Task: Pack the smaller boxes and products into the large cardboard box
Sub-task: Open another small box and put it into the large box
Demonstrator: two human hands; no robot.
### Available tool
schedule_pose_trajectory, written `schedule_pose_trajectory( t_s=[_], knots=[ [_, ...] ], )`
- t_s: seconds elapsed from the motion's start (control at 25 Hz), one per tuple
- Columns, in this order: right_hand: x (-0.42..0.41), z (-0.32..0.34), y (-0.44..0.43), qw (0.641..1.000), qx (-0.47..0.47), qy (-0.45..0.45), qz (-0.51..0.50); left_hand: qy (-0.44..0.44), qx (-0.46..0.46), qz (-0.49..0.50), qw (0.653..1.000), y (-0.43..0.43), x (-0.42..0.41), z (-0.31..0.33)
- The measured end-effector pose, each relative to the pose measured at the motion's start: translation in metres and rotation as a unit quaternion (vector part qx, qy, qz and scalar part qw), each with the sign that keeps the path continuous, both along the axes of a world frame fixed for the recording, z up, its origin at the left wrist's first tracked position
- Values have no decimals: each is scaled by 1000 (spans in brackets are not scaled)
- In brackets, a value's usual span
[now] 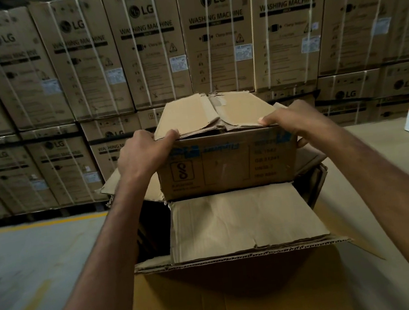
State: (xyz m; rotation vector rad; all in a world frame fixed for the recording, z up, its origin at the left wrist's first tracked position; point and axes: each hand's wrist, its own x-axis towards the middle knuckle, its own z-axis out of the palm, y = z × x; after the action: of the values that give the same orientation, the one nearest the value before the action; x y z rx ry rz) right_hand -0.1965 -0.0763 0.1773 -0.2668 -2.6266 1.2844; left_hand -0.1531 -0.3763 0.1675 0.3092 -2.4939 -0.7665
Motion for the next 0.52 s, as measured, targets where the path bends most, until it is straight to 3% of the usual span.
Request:
schedule_pose_trajectory(
  t_s=[0.32, 0.52],
  knots=[
    [12, -8, -7, 999, -26, 12, -21, -40, -34, -12, 999, 6, 11, 0],
    [25, -1, 0, 994, -51, 98, -8, 0, 83, -61, 995, 6, 21, 2]
  ],
)
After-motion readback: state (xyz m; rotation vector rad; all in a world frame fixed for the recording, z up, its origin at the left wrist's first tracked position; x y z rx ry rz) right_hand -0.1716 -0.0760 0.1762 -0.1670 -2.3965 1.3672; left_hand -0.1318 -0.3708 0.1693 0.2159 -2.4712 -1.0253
